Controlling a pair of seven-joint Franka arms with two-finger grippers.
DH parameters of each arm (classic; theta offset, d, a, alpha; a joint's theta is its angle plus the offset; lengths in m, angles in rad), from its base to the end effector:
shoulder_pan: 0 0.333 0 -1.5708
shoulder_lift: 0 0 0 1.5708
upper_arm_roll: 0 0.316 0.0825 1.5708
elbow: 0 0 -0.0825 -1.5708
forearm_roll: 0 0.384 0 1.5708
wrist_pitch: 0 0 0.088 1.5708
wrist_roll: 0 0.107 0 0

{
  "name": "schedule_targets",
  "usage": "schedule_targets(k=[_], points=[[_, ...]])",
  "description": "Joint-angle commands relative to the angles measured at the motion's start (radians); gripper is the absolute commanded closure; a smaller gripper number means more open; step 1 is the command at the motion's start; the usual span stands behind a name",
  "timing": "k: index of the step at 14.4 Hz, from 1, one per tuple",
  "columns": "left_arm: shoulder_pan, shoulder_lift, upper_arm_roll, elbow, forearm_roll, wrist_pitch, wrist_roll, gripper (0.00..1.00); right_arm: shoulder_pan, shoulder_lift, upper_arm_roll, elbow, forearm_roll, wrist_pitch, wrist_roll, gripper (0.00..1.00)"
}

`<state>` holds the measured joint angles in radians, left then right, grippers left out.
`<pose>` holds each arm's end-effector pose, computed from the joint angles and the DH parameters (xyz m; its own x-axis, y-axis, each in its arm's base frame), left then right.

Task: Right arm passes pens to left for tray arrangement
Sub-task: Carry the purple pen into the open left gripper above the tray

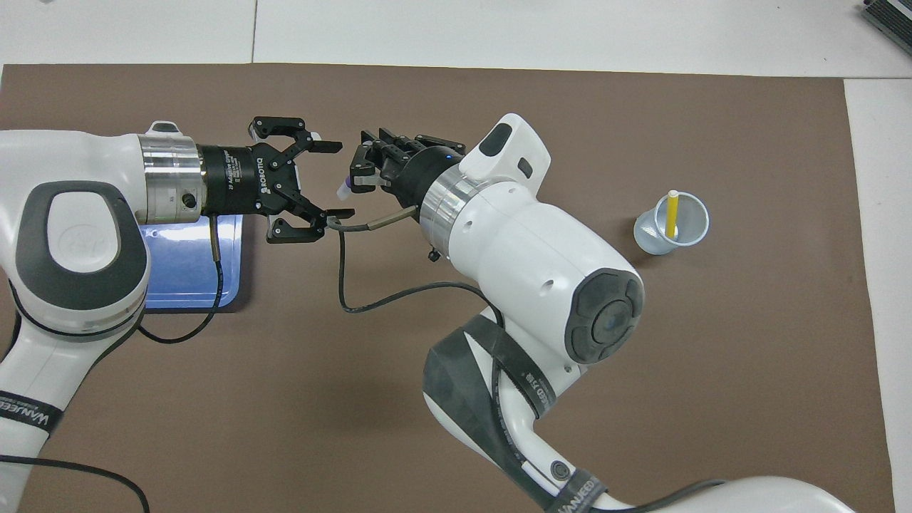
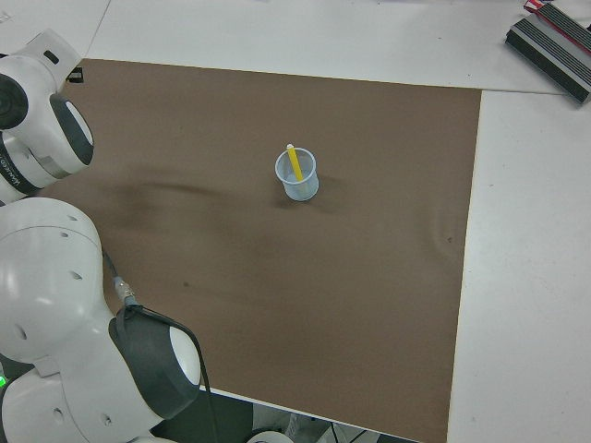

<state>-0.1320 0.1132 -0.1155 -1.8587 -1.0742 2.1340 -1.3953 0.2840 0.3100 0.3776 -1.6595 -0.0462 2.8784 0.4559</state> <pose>0.5888 -0.1856 0.4942 -0.0465 0.5690 -0.8210 0.9889 0.1424 0.0426 0.5686 0.4002 0.5526 0.7236 -0.0564 0.6879 0.3283 -0.8485 -0.4149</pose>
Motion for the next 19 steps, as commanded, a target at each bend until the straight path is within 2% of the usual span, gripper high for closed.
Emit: schedule_targets(k=[1, 2, 5, 6, 10, 14, 16, 18, 19], points=[[-0.014, -0.027, 0.005, -0.033, -0.035, 0.031, -0.011, 0.11, 0.012, 0.014, -0.002, 0.011, -0.003, 0.053, -0.005, 1.0], [-0.014, -0.03, 0.005, -0.036, -0.036, 0.029, -0.01, 0.14, 0.021, 0.015, -0.002, 0.011, -0.001, 0.059, -0.003, 1.0], [-0.012, -0.03, 0.005, -0.037, -0.036, 0.027, -0.01, 0.36, 0.033, 0.018, -0.002, 0.011, 0.005, 0.059, -0.003, 1.0], [-0.011, -0.03, 0.005, -0.036, -0.036, 0.023, -0.01, 0.4, 0.032, 0.018, -0.002, 0.012, 0.003, 0.059, -0.005, 1.0], [0.006, -0.035, 0.005, -0.033, -0.036, -0.025, -0.011, 0.38, 0.032, 0.018, -0.002, 0.011, 0.002, 0.056, -0.003, 1.0], [0.04, -0.043, 0.007, -0.033, -0.036, -0.08, -0.01, 0.4, 0.032, 0.018, -0.002, 0.012, 0.006, 0.053, -0.003, 1.0], [0.034, -0.044, 0.007, -0.033, -0.036, -0.074, -0.008, 0.55, 0.032, 0.018, -0.002, 0.012, 0.008, 0.053, -0.003, 1.0], [0.029, -0.044, 0.007, -0.033, -0.036, -0.069, -0.008, 0.62, 0.03, 0.018, -0.002, 0.012, 0.008, 0.052, -0.003, 1.0], [0.028, -0.044, 0.007, -0.034, -0.036, -0.071, -0.007, 0.71, 0.03, 0.018, -0.002, 0.012, 0.008, 0.048, -0.005, 1.0]])
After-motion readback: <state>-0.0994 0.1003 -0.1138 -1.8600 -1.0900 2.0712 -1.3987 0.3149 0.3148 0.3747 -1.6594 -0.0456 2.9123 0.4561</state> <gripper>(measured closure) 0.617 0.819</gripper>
